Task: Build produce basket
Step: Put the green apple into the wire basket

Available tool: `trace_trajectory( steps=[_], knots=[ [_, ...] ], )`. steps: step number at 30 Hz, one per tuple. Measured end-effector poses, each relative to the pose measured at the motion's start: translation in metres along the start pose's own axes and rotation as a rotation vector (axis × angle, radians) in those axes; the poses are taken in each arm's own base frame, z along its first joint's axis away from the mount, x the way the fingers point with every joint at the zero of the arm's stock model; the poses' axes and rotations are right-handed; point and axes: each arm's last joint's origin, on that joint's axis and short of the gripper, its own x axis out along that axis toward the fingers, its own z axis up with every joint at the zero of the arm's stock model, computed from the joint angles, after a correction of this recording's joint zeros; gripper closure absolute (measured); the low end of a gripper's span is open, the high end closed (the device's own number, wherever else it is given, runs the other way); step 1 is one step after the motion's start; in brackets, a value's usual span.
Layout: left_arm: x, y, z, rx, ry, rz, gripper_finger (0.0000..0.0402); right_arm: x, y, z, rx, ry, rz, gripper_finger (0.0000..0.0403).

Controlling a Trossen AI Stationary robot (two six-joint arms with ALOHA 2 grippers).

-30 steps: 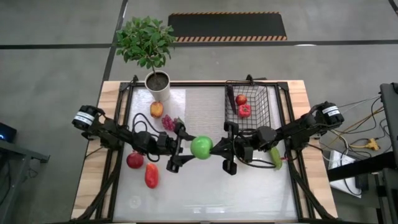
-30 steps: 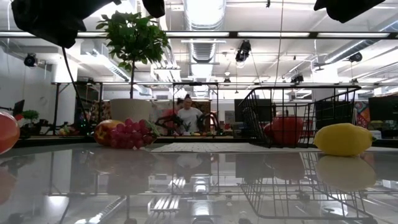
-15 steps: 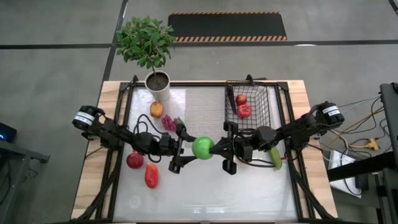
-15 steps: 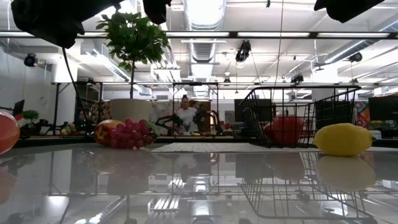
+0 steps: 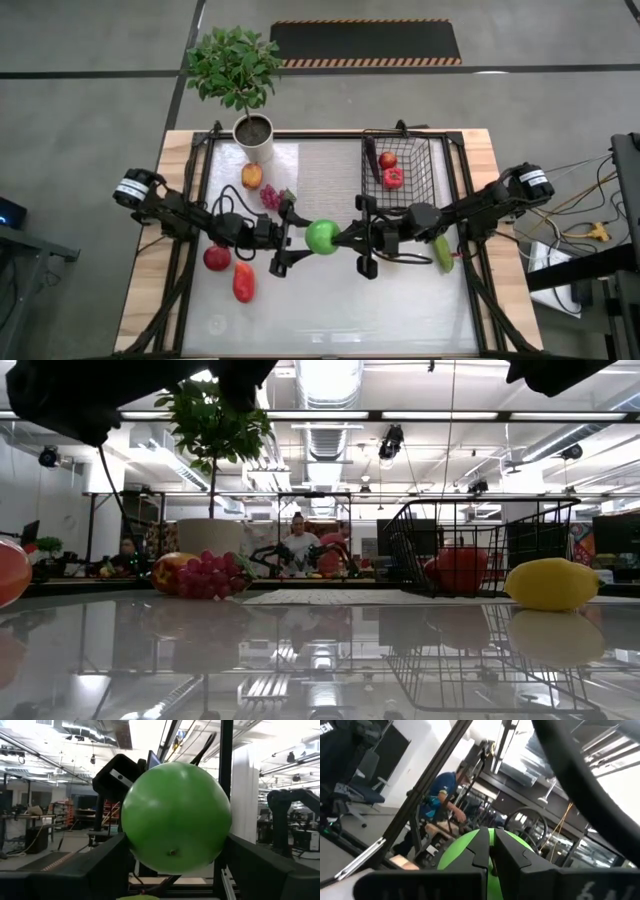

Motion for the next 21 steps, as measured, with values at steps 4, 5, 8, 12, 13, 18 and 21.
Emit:
trace_trajectory(
  steps=[4, 5, 8, 12, 13, 18, 21],
  knots=[
    [-0.0007, 0.0006, 0.0008, -0.026, -0.008, 0.019, 0.0109, -0.0001, -0.0006, 0.0, 0.02, 0.007, -0.006, 0.0394],
    [-0.0007, 0.0006, 0.0006, -0.027, -0.005, 0.021, 0.0109, -0.0001, -0.0008, -0.0002, 0.02, 0.008, -0.006, 0.0394],
    [-0.0007, 0.0006, -0.0002, -0.027, 0.003, 0.021, 0.0109, -0.0002, -0.0003, -0.0009, 0.022, 0.015, 0.0, 0.0394],
    [-0.0007, 0.0011, -0.0014, -0.05, 0.014, 0.04, 0.0109, -0.0002, -0.0001, -0.0017, 0.022, 0.028, -0.003, 0.0394],
    [-0.0008, 0.0015, -0.0019, -0.05, 0.02, 0.067, 0.0109, -0.0002, -0.0003, -0.002, 0.021, 0.035, -0.009, 0.0394],
    [-0.0014, 0.0057, -0.0036, -0.056, 0.032, 0.19, 0.0109, -0.0003, 0.0004, -0.0022, 0.012, 0.042, -0.001, 0.0394],
    [-0.0014, 0.006, -0.0041, -0.04, 0.038, 0.201, 0.0109, -0.0002, 0.003, -0.0044, 0.016, 0.067, 0.017, 0.0396]
  ],
)
